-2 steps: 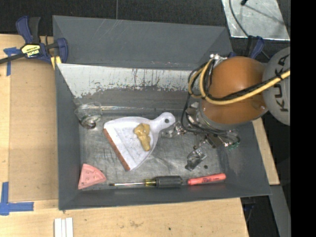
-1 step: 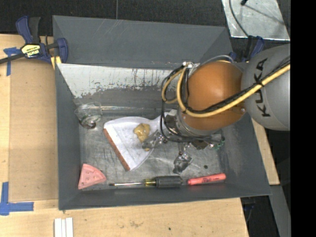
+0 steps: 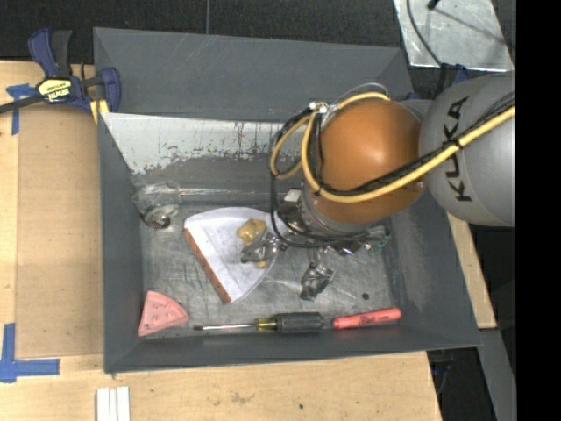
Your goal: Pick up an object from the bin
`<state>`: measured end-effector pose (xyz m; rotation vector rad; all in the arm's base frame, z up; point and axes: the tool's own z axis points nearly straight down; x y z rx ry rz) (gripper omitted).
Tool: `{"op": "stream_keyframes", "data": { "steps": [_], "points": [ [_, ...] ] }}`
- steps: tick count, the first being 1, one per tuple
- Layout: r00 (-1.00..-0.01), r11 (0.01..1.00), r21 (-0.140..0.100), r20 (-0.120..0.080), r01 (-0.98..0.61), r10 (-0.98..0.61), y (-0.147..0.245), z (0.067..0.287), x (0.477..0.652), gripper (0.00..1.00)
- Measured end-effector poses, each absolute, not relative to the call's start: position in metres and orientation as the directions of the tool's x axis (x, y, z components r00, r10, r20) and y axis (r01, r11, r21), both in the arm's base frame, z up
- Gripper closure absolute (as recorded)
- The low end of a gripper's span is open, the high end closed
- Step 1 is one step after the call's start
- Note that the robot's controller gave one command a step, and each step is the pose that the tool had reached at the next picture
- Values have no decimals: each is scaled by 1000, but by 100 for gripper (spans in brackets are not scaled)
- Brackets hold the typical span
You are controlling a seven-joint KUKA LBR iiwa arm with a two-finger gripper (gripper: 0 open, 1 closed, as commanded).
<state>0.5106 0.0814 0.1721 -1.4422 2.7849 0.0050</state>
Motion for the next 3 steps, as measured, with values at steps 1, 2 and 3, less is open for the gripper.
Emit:
{"op": "stream_keyframes", "data": {
  "steps": [1, 2, 3],
  "points": [
    [-471, 471, -2, -2, -882, -882, 82, 181, 547, 0],
    [-277, 277, -5, -5, -961, -961, 74, 178, 557, 0],
    [-452, 452, -4, 0, -892, -892, 78, 74, 585, 100]
  ]
}}
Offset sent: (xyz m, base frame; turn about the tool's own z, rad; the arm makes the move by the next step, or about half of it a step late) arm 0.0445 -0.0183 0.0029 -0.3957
